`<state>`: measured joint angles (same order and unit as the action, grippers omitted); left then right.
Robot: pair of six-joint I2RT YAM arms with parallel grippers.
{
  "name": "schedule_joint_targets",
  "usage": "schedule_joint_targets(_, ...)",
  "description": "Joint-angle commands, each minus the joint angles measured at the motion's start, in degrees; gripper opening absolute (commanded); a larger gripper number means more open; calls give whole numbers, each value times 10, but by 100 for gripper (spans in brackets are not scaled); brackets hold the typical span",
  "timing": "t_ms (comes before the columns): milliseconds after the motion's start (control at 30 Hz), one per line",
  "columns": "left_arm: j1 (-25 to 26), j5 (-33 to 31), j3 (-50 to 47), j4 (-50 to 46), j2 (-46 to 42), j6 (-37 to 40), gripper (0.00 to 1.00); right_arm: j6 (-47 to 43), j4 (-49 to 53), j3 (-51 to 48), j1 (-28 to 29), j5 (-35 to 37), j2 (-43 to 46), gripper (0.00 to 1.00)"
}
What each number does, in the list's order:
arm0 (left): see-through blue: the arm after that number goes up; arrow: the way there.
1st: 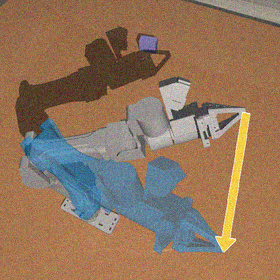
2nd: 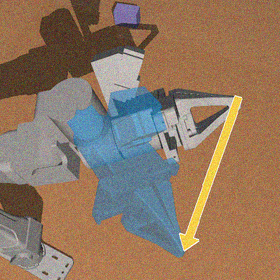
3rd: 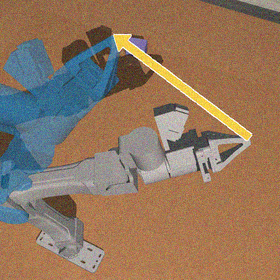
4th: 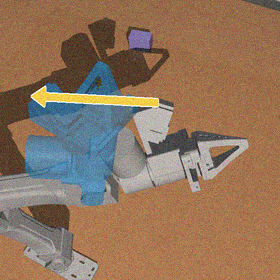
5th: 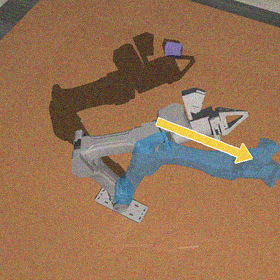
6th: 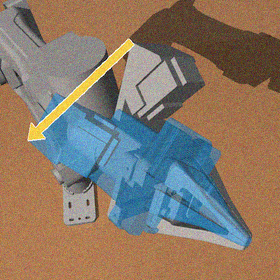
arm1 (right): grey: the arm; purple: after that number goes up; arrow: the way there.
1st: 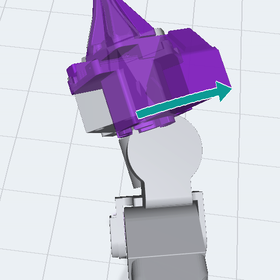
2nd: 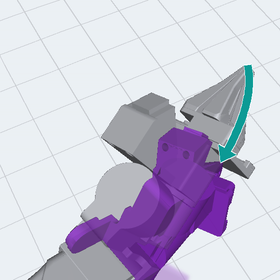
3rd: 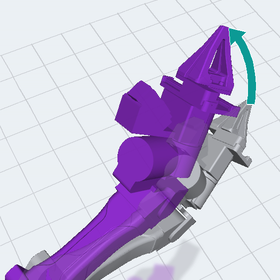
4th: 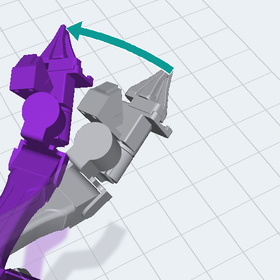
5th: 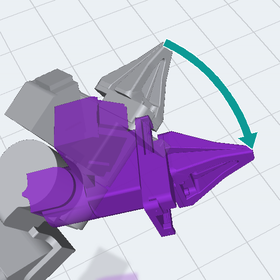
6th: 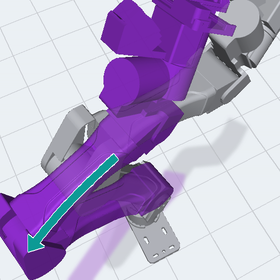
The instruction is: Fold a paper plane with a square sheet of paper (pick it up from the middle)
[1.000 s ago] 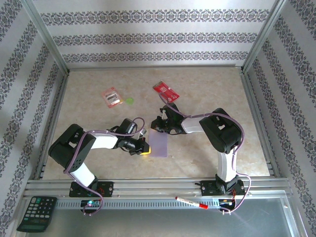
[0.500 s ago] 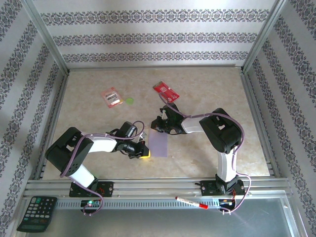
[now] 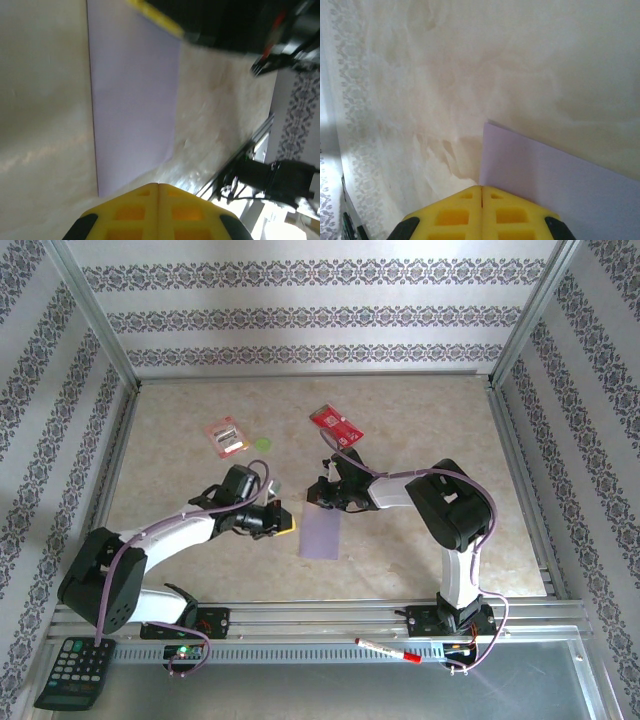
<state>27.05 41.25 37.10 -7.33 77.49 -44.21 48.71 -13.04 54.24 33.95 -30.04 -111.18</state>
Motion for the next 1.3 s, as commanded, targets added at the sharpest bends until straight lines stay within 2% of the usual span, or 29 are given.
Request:
schedule_joint_targets(0,-1,-34,34,-37,30,5,5,-44,62,-6,-13,-30,35,3)
schedule_joint_targets(200,22,-40,97,-12,128,8,5,-63,107,-64,-42,-38,145,14)
schedule_joint_targets(433,27,-54,168,-27,223,43,0,-81,188,-155,-40,29,272,21)
schedule_joint_targets(633,27,-70,193,-36,284,57,0,-64,195,-191,-26,45,310,26)
schedule_joint_targets(767,27,-86,163,-17,283,30,0,-59,212,-192,-22,44,321,28)
schedule_joint_targets(900,37,-119,118,2,256,-11,0,-52,273,-182,-9,49,335,29)
schedule_joint_targets(1000,52,-142,86,15,238,-43,0,-34,302,-188,14,60,352,29)
schedule_joint_targets(1133,64,-163,65,26,226,-69,0,28,278,-216,59,65,367,31)
schedule_joint_targets(1267,66,-178,57,24,221,-75,0,68,270,-228,108,98,370,33)
